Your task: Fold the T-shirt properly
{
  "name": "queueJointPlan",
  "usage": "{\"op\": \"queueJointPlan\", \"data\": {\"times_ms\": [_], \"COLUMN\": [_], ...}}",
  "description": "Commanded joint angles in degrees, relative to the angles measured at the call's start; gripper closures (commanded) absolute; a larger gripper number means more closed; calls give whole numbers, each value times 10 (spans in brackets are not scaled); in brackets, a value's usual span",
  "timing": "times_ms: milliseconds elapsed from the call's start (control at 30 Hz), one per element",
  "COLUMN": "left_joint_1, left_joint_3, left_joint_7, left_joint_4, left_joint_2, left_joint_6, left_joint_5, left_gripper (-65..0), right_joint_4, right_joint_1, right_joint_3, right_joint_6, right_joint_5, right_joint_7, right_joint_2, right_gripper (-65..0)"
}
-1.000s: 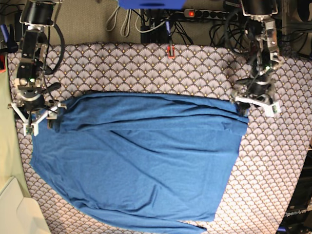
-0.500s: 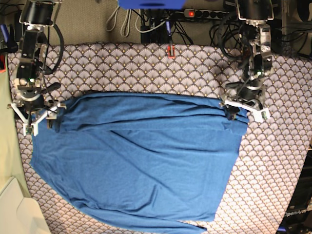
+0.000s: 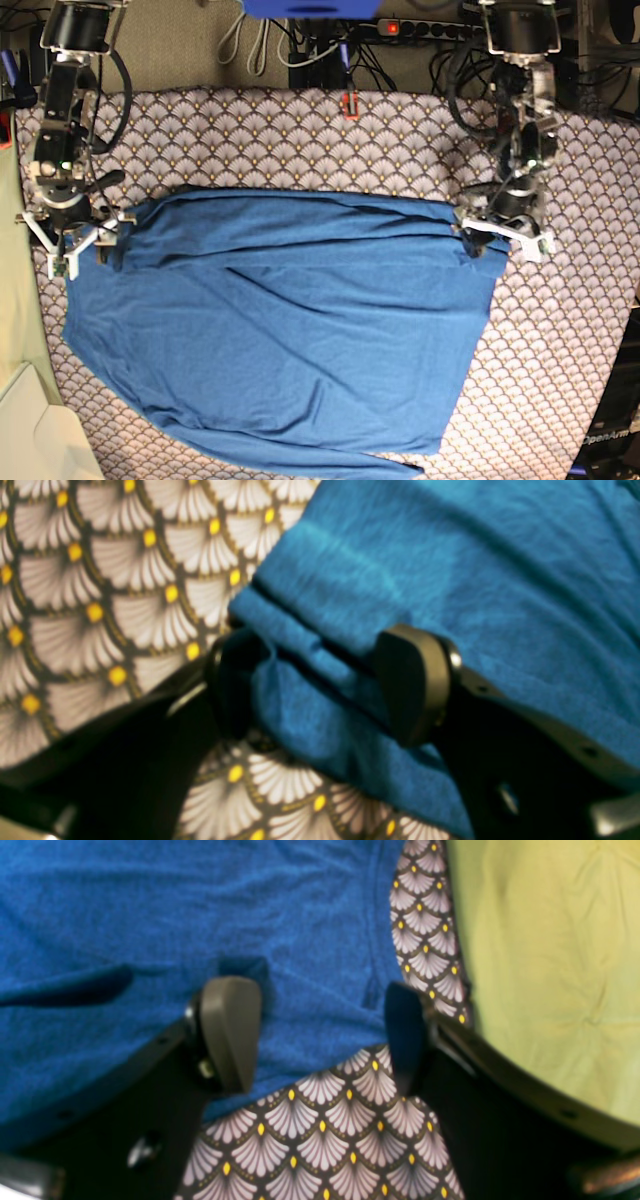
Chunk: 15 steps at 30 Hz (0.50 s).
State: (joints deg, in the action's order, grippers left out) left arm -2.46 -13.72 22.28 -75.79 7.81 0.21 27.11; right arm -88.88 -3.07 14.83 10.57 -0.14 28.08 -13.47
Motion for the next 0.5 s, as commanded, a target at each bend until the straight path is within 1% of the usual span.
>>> {"op": "queueJointPlan", "data": {"times_ms": [0,467], "left_joint_1": [12,10], "left_joint_3": [2,0], "left_joint_7": [-2,3], "left_joint_4": [-5,-4], "left_joint_2": [5,10], "left_joint_6": [-4,-4], "left_joint_5": [4,4], "left_gripper": [-399,-388], "right_joint_4": [-10,-11], "right_joint_1": [7,7], "right_joint_3": [2,4], "right_joint_6": [-3,-3], "right_joint_5": [1,1], "right_joint_7": [-13,-14], "right_joint_2": [-9,-11], "right_gripper": [-404,-404]}}
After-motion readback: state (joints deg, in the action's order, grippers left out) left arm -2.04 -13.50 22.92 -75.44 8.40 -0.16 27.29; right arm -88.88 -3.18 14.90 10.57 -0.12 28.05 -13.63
